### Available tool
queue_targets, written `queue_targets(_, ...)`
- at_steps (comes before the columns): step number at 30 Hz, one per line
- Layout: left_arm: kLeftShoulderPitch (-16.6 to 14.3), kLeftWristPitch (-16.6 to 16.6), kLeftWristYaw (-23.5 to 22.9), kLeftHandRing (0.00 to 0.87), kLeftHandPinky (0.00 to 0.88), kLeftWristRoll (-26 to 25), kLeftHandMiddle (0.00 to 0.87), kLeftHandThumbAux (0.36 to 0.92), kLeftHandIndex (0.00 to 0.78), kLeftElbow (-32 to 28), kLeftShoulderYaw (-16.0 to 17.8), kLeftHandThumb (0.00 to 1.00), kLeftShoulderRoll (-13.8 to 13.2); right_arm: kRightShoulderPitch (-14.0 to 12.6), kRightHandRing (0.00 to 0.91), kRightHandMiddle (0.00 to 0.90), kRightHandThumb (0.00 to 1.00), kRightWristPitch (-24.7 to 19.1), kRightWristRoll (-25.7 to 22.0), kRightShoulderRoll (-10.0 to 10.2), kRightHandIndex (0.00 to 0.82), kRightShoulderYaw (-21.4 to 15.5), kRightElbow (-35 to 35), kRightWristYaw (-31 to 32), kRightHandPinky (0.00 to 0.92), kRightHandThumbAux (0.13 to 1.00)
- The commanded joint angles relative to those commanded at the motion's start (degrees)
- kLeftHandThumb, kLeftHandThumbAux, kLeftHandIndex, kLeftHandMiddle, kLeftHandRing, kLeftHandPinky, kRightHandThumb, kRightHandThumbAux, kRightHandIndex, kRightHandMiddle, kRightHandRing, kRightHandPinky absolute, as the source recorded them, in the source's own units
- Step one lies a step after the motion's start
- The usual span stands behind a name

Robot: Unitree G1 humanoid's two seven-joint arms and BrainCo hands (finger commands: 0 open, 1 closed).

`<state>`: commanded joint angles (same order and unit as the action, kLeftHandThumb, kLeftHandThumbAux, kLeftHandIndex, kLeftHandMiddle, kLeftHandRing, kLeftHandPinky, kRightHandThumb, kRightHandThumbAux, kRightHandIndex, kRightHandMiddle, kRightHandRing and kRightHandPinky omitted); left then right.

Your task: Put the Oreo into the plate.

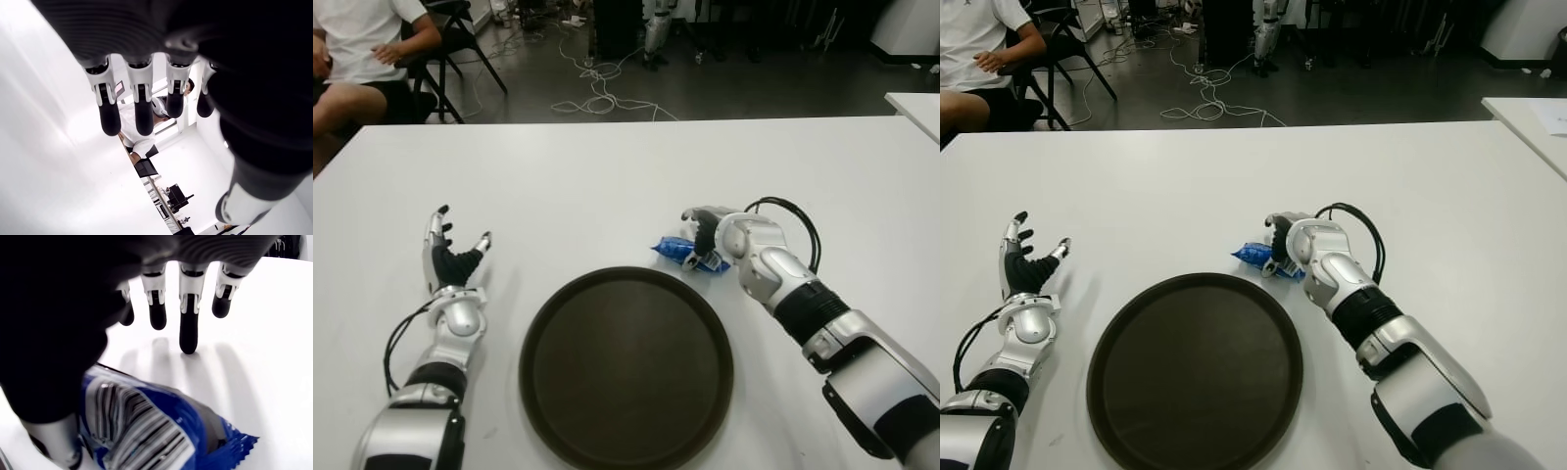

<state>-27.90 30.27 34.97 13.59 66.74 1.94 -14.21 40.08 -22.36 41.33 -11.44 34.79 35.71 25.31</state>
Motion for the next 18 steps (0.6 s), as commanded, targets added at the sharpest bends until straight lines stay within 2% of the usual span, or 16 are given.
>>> queue_targets(4, -0.02, 0.05, 0.03, 0.142, 0.21, 0.04, 0.116, 0.774, 0.118, 0.03, -0.03, 0.278, 0.01, -0.13, 0.118, 0.133, 0.0, 0.36, 0.05, -0.12, 0.099, -0.01, -0.03, -0.32, 0.023, 0.77)
queue_targets(8, -0.03, 0.4, 0.12, 0.123, 0.193, 0.01, 0.098, 0.774, 0.118, 0.15, 0.03, 0.305, 0.0, -1.81, 0.156, 0.17, 0.0, 0.0, -0.69, 1.04, 0.139, -2.37, -0.66, -6.08, 0.065, 0.768)
queue_targets(11, -0.03, 0.45, 0.14, 0.119, 0.191, -0.02, 0.093, 0.774, 0.117, 0.18, 0.05, 0.307, 0.02, -2.45, 0.177, 0.187, 0.0, 0.83, -1.06, 2.35, 0.157, -3.96, 1.39, -11.88, 0.088, 0.764)
queue_targets(13, -0.03, 0.51, 0.08, 0.118, 0.19, -0.06, 0.093, 0.773, 0.116, 0.2, 0.08, 0.304, 0.04, -2.57, 0.209, 0.217, 0.0, 2.7, -1.72, 3.1, 0.189, -5.29, 3.88, -16.49, 0.135, 0.77)
queue_targets(16, -0.05, 0.55, -0.05, 0.122, 0.195, -0.19, 0.098, 0.772, 0.115, 0.27, 0.16, 0.298, 0.08, -2.76, 0.305, 0.305, 0.0, 4.9, -2.84, 3.76, 0.286, -7.17, 5.73, -21.39, 0.282, 0.801)
queue_targets(18, -0.06, 0.6, -0.17, 0.124, 0.198, -0.33, 0.099, 0.771, 0.115, 0.22, 0.25, 0.297, 0.15, -3.06, 0.344, 0.343, 0.0, 5.79, -3.88, 4.24, 0.321, -8.54, 5.88, -23.86, 0.339, 0.814)
